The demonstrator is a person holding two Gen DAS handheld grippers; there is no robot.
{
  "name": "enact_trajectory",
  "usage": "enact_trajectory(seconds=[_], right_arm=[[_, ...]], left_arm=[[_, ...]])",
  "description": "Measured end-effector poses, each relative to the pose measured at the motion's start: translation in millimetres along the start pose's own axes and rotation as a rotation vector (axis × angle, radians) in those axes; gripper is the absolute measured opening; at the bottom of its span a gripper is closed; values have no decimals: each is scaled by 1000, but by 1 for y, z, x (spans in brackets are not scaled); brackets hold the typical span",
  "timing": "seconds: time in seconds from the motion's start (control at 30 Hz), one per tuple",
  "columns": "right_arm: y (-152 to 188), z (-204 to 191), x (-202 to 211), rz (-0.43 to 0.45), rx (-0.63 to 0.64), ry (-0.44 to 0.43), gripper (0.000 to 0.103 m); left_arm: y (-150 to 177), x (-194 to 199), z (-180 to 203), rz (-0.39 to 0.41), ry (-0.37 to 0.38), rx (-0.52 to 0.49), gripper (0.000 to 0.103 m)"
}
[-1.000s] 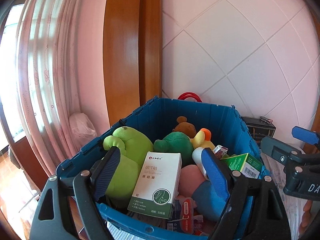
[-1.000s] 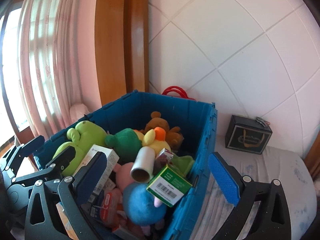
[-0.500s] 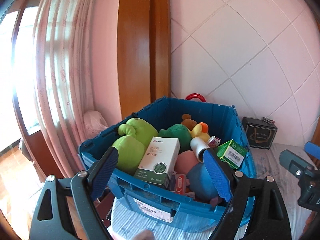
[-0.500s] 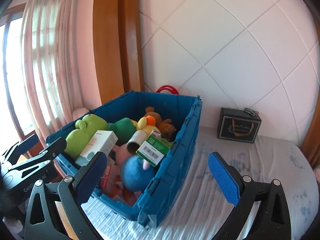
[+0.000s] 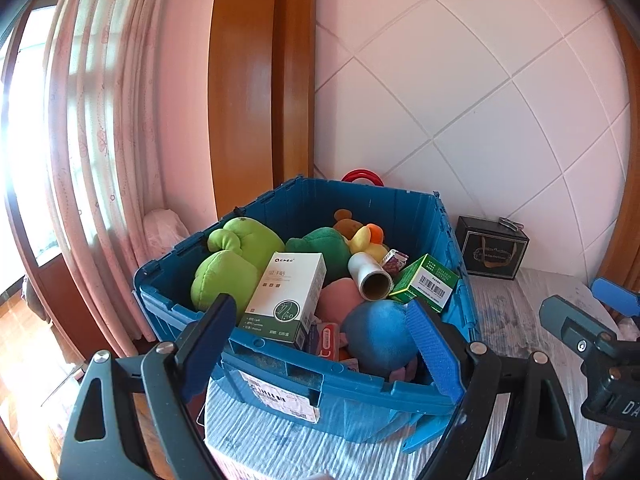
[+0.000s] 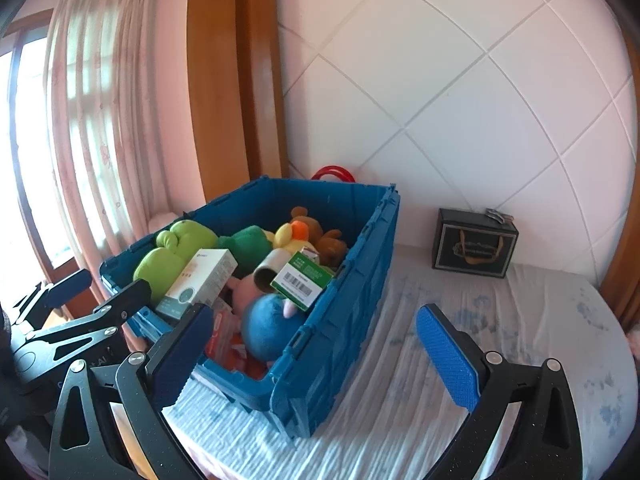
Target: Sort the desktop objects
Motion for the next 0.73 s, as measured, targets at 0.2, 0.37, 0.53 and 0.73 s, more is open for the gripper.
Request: enact_trajectory(seconds=[0.2, 0.37, 0.53, 0.73], right_arm=[[-1, 1, 1, 3, 2, -1, 103], [-2, 4, -1, -1, -4, -2, 103], [-2, 8, -3, -4, -4, 5, 103], [-1, 13, -5, -7, -3, 10, 103]], left_arm=[[-2, 4, 4, 6, 2, 2, 88], [-3, 3, 7, 10, 6, -5, 88], [-4, 3, 9, 14, 7, -2, 88], [-5, 1, 12, 14, 11, 2, 88]])
Point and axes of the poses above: each gripper's, at about its wrist camera, not at the fingertips, and x roughly against the way its jaws point, z to its right, y to its underside, the point moved 4 cm from there along -x, roughly the way its jaws point, and after that the axes turned 1 degree about -y, right-handed, at the moved point
